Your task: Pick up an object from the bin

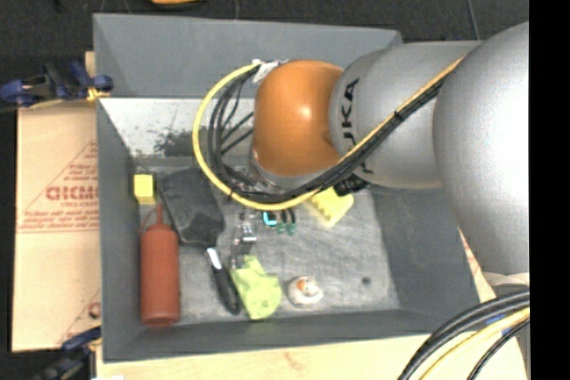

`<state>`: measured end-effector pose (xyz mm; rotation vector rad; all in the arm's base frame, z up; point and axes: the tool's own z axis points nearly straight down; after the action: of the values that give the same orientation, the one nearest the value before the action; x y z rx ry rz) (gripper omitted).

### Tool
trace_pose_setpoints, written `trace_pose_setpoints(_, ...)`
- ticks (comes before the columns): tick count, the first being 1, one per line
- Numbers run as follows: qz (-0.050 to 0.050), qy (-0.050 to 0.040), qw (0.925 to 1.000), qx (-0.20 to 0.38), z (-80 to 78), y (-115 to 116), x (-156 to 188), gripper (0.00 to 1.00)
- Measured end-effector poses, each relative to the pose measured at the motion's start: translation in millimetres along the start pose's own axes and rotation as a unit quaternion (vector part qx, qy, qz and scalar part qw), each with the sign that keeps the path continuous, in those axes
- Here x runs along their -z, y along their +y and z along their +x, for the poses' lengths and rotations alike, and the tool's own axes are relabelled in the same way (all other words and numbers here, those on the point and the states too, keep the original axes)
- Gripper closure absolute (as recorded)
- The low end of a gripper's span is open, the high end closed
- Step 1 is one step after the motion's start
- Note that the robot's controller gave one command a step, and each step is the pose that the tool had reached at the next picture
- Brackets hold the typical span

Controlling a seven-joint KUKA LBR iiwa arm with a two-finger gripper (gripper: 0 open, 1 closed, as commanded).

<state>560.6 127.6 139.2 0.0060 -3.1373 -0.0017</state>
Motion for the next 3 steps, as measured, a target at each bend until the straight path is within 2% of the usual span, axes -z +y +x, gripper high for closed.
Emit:
trace_pose_setpoints(1,-0.001,-0.0037,1.0,-0.002,-2.1,0,4,0.0)
trace_pose_setpoints(2,-0.001,-0.0076,0.9961,-0.087,36.3,-7,-37,0.0)
trace_pose_setpoints(3,0.001,-0.0009,0.9974,-0.073,67.0,4,-45,0.0)
